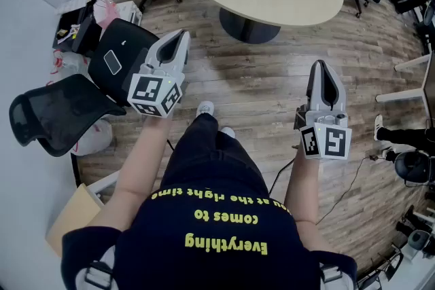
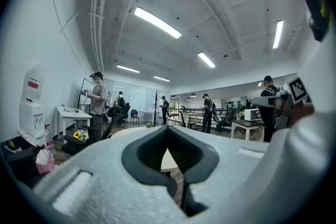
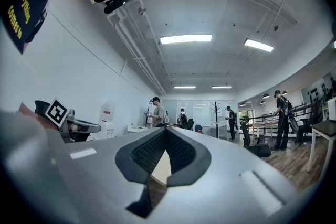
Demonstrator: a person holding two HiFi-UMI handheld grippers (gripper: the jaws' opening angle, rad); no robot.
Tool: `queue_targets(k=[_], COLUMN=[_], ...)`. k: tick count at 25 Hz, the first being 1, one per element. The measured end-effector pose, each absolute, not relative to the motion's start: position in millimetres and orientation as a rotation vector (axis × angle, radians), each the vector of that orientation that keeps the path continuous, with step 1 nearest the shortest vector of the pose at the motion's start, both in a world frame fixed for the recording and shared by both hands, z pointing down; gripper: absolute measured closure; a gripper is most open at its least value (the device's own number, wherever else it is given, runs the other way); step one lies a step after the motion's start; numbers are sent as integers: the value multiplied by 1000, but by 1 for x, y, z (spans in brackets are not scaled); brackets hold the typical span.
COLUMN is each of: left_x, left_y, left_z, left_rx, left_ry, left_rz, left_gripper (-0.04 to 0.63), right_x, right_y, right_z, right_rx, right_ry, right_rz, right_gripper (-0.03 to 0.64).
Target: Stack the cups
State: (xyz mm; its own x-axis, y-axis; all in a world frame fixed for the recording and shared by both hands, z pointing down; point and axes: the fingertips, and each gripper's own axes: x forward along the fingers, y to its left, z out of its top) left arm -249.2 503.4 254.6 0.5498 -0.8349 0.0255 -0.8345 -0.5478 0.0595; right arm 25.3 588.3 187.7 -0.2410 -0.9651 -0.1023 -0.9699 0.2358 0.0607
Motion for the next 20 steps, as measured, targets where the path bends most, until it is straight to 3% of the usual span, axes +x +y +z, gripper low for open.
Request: queue_targets(k=[10, 14, 20], left_x=[-230, -219, -204], left_y=[492, 484, 467], left_z=[252, 251, 246], left_rx=[2741, 2744, 2745], left_ry=[-1447, -1437, -1384], left_rz=[24, 28, -27], left_gripper=[571, 465, 385], right_x=[39, 43, 41], right_y=[574, 564, 544], right_z=[188, 192, 196], right_rx=[-1923, -1890, -1822], right_ry=[2408, 2421, 2458], right_rz=[176, 120, 34], right_gripper=[601, 495, 365])
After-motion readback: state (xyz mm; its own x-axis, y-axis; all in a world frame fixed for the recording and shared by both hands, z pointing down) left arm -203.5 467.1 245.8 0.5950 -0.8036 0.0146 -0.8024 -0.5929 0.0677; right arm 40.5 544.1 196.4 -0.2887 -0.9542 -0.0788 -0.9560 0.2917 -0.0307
